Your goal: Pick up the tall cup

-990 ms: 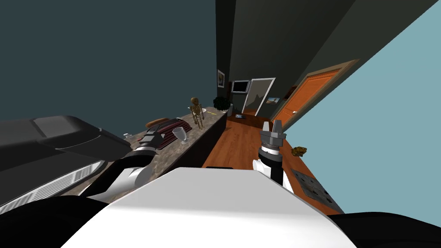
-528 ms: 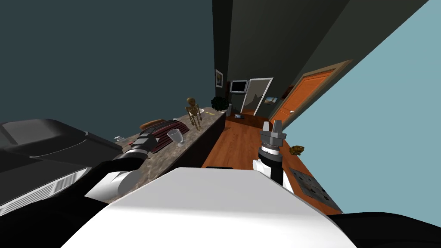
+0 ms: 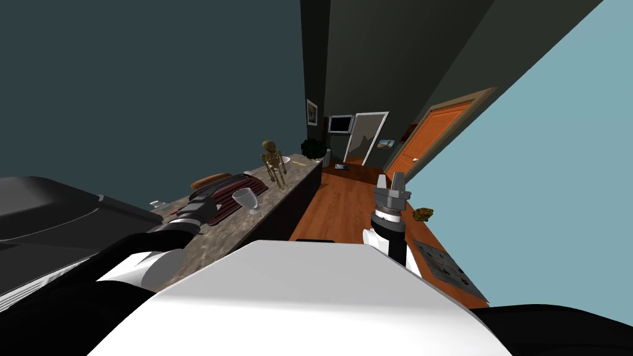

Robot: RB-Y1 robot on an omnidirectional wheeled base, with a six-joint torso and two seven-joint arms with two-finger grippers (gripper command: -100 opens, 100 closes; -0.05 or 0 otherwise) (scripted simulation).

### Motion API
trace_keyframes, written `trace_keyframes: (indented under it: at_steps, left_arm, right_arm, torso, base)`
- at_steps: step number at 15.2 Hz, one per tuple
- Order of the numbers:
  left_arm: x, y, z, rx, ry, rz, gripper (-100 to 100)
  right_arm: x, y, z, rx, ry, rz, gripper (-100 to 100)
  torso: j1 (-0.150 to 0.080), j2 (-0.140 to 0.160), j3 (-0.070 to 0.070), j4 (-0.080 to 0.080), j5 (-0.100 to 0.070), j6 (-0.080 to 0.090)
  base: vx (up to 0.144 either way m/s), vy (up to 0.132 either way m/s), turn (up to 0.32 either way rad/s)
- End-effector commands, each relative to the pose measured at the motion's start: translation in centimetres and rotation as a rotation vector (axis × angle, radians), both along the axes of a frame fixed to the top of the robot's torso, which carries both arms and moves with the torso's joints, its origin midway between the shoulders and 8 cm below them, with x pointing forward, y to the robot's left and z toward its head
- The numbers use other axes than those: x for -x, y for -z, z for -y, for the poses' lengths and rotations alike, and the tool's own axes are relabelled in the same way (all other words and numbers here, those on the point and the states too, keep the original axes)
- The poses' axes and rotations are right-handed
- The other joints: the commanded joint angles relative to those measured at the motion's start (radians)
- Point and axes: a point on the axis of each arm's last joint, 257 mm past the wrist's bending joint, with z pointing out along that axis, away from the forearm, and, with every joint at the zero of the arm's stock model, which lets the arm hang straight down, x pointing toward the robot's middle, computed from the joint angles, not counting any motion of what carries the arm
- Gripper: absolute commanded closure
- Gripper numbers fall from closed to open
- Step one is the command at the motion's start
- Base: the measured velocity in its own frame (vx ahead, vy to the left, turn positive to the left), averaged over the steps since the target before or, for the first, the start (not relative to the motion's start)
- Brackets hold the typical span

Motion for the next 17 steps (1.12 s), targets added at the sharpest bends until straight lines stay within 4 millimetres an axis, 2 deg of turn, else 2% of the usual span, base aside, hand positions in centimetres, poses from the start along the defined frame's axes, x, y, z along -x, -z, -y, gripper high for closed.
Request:
trace_keyframes:
  at_steps: [1,2,3,5,6,9,10,13,14,17]
  left_arm:
    - [0.5,0.8,-0.5,0.017,-0.012,-0.042,-100]
    - [0.5,0.8,-0.5,0.018,-0.013,-0.043,-100]
    - [1.6,0.8,-1.6,0.028,-0.031,-0.073,-100]
    - [1.9,1.7,-1.7,0.044,-0.038,-0.107,-100]
    - [2.9,1.4,-2.6,0.049,-0.053,-0.126,-100]
    - [3.4,2.5,-2.7,0.072,-0.063,-0.170,-100]
    - [4.5,2.1,-3.5,0.079,-0.078,-0.188,-100]
    - [5.0,3.3,-3.5,0.102,-0.086,-0.234,-100]
    - [6.1,3.0,-4.2,0.112,-0.101,-0.254,-100]
    - [6.7,4.0,-4.1,0.133,-0.108,-0.296,-100]
  right_arm:
    - [0.0,0.0,0.0,0.000,0.000,0.000,0]
    - [0.0,0.0,0.0,0.000,0.000,0.000,0]
    - [0.0,0.0,0.0,0.000,0.000,0.000,0]
    - [0.0,0.0,0.0,0.000,0.000,0.000,0]
    - [0.0,0.0,0.0,0.000,0.000,0.000,0]
    - [0.0,0.0,0.0,0.000,0.000,0.000,0]
    - [0.0,0.0,0.0,0.000,0.000,0.000,0]
    - [0.0,0.0,0.0,0.000,0.000,0.000,0]
    - [0.0,0.0,0.0,0.000,0.000,0.000,0]
    - [0.0,0.0,0.0,0.000,0.000,0.000,0]
  torso:
    - [0.000,0.000,0.000,0.000,0.000,0.000]
    - [0.000,0.000,0.000,0.000,0.000,0.000]
    - [0.000,0.001,0.000,0.000,0.000,0.000]
    - [0.000,0.000,0.000,0.000,0.000,0.000]
    - [0.000,0.000,0.000,0.000,0.000,0.000]
    - [0.000,-0.001,-0.001,0.000,0.000,0.000]
    - [0.001,0.000,0.000,0.000,0.000,0.000]
    - [0.001,0.000,0.000,0.000,0.000,0.000]
    - [0.001,0.001,0.000,0.000,0.000,0.000]
    - [0.001,0.000,0.000,0.000,0.000,0.000]
  base:
    - [0.047,-0.019,-0.030]
    - [0.028,-0.014,0.003]
    - [0.043,-0.021,-0.056]
    - [0.056,-0.018,-0.059]
    - [0.067,-0.027,-0.078]
    - [0.059,-0.012,-0.033]
    - [0.051,-0.004,-0.074]
    - [0.050,-0.008,-0.038]
    - [0.049,-0.014,-0.058]
    - [0.054,-0.010,-0.042]
